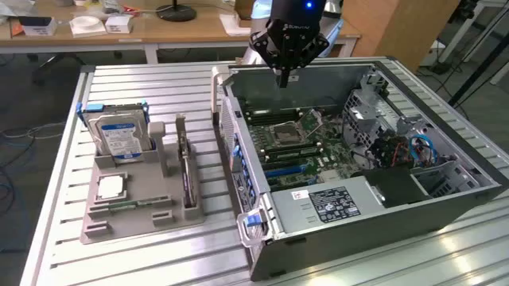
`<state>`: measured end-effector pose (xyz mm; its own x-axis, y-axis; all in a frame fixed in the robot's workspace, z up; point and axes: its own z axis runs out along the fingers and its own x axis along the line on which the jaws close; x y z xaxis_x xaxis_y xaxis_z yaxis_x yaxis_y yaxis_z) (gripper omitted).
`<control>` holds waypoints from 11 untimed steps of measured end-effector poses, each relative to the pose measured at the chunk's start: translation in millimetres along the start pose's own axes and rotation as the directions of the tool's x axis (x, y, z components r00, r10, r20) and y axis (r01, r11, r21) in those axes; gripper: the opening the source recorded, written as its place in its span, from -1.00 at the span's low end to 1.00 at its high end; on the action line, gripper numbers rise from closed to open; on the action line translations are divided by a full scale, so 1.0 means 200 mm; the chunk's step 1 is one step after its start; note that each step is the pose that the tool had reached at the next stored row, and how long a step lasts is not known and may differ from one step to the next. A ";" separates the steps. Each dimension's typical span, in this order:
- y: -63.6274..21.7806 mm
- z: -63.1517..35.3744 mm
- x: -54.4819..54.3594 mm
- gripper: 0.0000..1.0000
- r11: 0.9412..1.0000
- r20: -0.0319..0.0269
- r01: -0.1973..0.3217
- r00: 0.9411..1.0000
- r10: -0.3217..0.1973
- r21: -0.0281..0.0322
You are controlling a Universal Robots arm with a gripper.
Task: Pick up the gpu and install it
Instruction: 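Reach for the gpu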
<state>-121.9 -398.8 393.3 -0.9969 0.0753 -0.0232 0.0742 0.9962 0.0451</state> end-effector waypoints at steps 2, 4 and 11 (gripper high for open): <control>0.000 0.000 0.00 -0.79 1.000 0.000 0.000 1.000 0.000 0.000; 0.000 0.000 0.00 -0.79 1.000 0.000 0.000 1.000 0.000 0.000; 0.000 0.001 0.00 -0.79 1.000 0.000 0.000 1.000 0.000 0.000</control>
<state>-122.4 -398.8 393.1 -0.9969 0.0753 -0.0233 0.0742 0.9962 0.0451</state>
